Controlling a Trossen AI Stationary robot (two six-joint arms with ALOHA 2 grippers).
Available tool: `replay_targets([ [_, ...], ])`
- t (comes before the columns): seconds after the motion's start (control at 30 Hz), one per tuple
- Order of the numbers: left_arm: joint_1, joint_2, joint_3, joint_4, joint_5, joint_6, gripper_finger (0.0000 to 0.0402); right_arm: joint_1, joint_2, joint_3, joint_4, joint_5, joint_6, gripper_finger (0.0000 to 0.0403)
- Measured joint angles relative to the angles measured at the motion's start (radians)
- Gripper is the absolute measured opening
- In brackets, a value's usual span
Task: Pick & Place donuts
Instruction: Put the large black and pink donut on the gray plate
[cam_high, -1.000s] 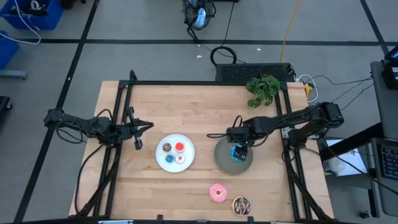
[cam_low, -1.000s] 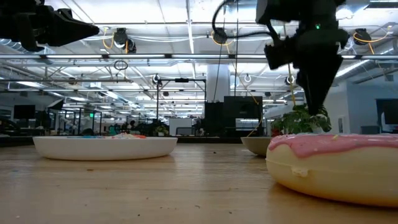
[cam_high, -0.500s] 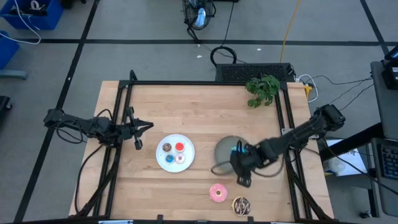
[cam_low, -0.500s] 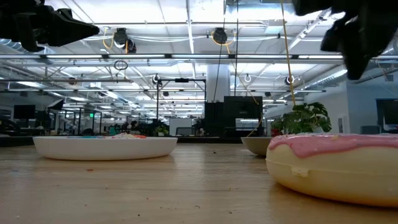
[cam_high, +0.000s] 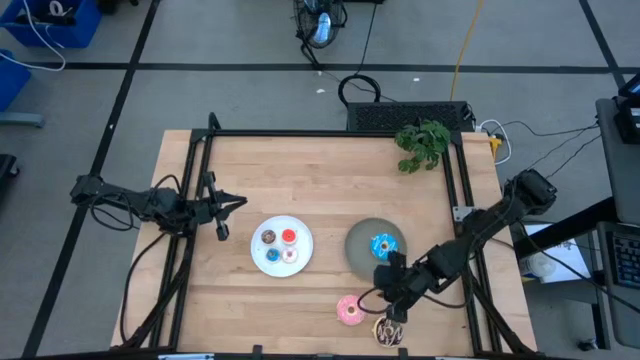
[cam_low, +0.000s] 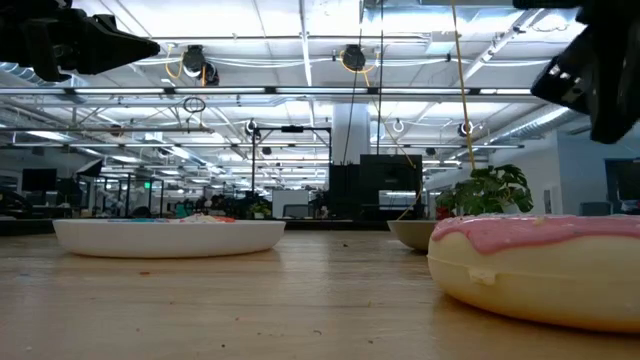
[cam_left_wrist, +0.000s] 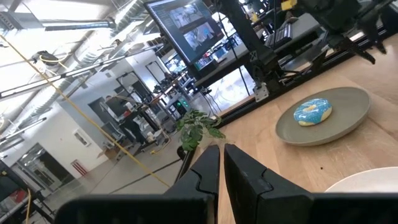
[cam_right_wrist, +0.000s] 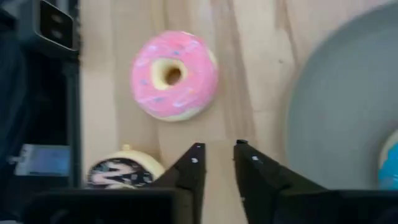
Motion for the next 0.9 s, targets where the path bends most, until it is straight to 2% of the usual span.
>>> replay_targets([
  [0.13,0.000,0.000,0.000,0.000,0.000,0.007,0.0031,-0.011,0.000,-0.010,-0.004,-0.001,-0.037,0.0010],
  [0.33,0.000,0.000,0.000,0.001,0.000,0.007,0.0031,-0.038,0.000,-0.007,-0.009,-0.003,-0.039,0.0010],
  [0.47,0.000,0.000,0.000,0.001,0.000,0.007,0.0031,-0.030,0.019,0.048,-0.043,-0.005,-0.039,0.0002],
  [0.57,0.000,0.000,0.000,0.002,0.000,0.008,0.0031,-0.017,0.064,0.157,-0.161,-0.017,-0.032,0.0001],
  [0.8,0.000,0.000,0.000,0.008,0.000,0.007,0.0031,0.025,0.308,0.554,-0.626,-0.188,-0.026,0.0000],
  [0.9,0.000,0.000,0.000,0.008,0.000,0.003,0.0031,0.031,0.378,0.643,-0.675,-0.226,-0.009,0.0000],
])
